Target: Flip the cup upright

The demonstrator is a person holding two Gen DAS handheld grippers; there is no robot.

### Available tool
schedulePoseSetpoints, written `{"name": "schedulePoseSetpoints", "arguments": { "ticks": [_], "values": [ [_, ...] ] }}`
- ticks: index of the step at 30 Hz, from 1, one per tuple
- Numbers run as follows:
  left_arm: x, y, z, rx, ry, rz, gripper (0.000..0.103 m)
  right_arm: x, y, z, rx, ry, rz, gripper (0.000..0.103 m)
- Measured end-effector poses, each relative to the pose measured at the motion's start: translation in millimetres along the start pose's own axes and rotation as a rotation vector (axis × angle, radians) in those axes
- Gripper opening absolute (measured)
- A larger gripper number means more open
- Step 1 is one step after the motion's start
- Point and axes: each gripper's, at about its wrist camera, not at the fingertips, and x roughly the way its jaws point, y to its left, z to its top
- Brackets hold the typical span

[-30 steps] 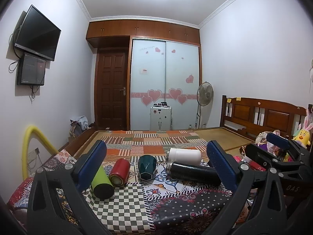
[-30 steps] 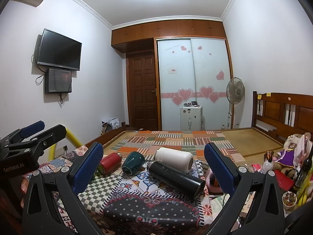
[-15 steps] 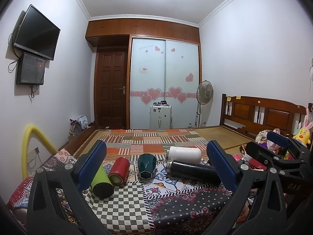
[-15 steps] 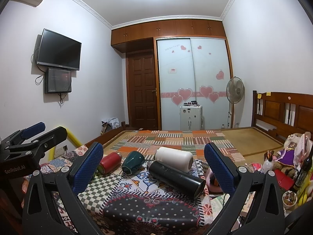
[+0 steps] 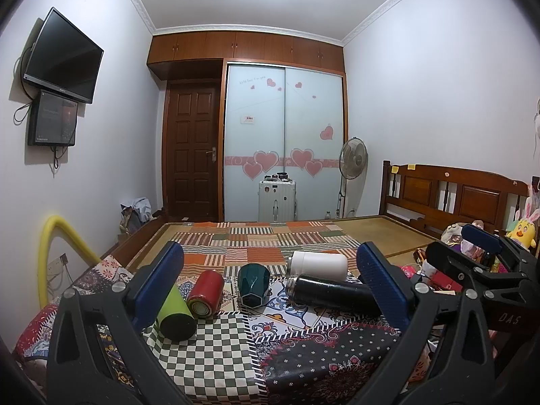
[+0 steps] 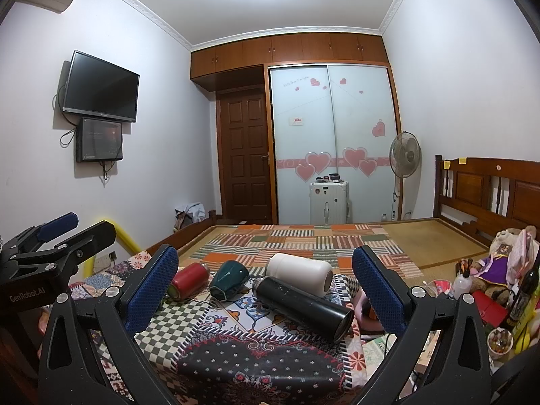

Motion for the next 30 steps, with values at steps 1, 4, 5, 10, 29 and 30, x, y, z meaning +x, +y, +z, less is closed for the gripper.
{"name": "schedulePoseSetpoints", "arguments": {
  "ticks": [1, 4, 5, 10, 29, 30],
  "values": [
    [-0.1, 0.3, 0.1, -0.001, 0.000, 0.000, 0.103, 1.0, -1.5, -0.9, -0.001, 0.000, -0.001, 0.103],
    [0.2, 0.5, 0.4, -0.001, 0.000, -0.001, 0.103, 0.8, -1.7, -1.7, -0.002, -0.001, -0.002, 0.103],
    [0.2, 0.6, 0.2, 0.000, 0.000, -0.001, 0.103, 0.5, -2.0, -1.8, -0.001, -0.001, -0.003, 0.103],
    [0.1, 1.5, 0.4, 0.000, 0.001, 0.001, 0.103, -0.8, -6.0, -4.5, 0.005, -0.002, -0.007, 0.103],
    [2.0, 1.8, 0.6, 0.002, 0.005, -0.003, 0.103, -0.4, -6.1, -5.2, 0.009, 0.004, -0.005, 0.103],
    [2.6, 1.6, 0.3, 0.004, 0.006, -0.003, 0.103, 0.2, -6.1, -5.2, 0.007, 0.005, -0.005, 0.103]
  ]
}}
